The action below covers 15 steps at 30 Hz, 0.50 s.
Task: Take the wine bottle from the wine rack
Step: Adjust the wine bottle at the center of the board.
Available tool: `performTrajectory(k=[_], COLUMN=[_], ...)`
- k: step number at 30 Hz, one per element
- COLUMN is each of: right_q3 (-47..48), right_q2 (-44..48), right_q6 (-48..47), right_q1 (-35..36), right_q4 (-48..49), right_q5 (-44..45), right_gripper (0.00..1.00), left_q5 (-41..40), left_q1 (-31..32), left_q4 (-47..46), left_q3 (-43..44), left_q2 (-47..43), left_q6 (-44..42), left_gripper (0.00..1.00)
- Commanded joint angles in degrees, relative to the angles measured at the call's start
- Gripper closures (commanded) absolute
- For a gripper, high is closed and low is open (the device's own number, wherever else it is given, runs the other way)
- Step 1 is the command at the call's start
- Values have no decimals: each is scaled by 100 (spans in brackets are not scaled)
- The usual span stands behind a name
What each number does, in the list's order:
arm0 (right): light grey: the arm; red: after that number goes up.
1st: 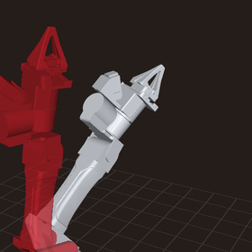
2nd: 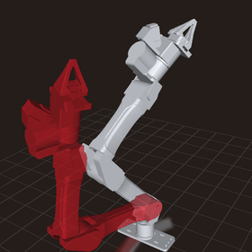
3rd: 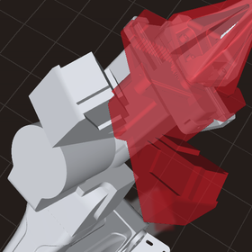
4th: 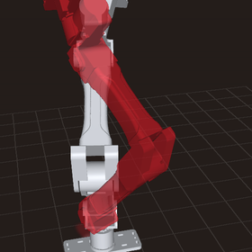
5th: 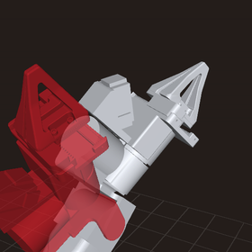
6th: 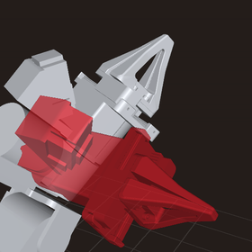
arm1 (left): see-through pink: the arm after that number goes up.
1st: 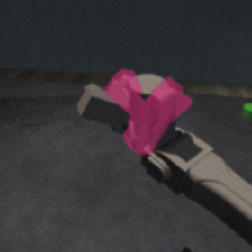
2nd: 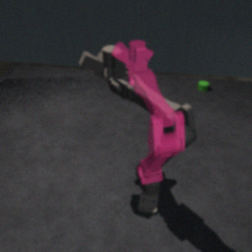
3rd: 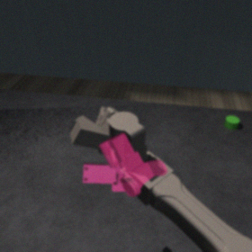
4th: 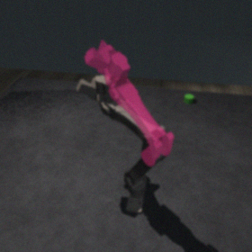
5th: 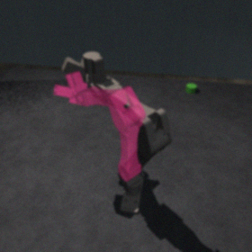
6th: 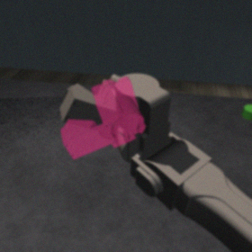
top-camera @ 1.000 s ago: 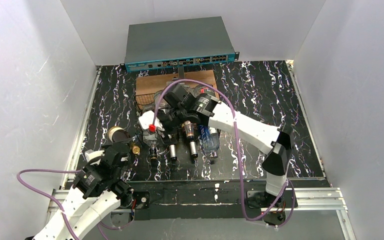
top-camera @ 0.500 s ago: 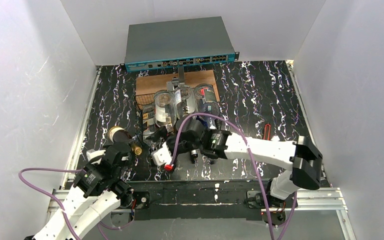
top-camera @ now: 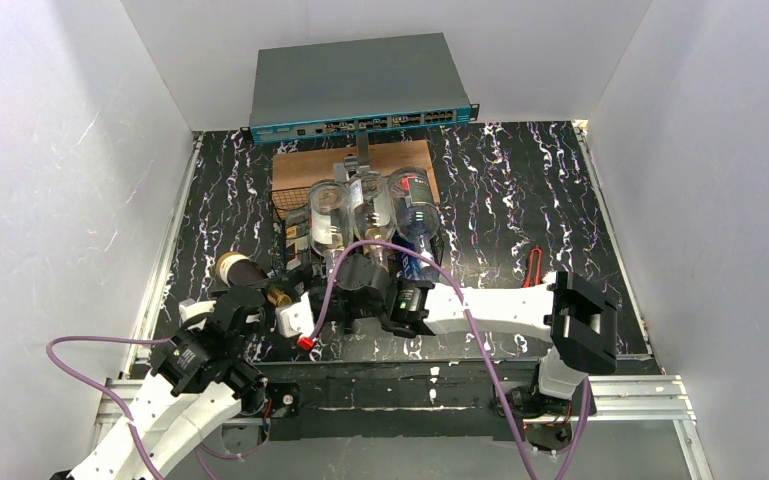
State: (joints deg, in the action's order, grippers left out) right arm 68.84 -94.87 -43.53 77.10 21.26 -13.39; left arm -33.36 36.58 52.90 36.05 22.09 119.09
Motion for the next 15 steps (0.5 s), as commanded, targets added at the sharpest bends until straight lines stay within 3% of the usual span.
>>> performTrajectory(k=[1,15], right_q3=[-37,33], right_q2=[91,-166], right_q6=[-70,-224], right_q1=[54,59], right_q4=[325,185], right_q5=[127,447], right_gripper=[14,32], left_q5=[-362,-368], left_q1=[7,7], left_q4=[-359,-487], left_q3=[36,-31], left_q2=[-65,-69], left_q6=[2618,2628], left_gripper=[100,100])
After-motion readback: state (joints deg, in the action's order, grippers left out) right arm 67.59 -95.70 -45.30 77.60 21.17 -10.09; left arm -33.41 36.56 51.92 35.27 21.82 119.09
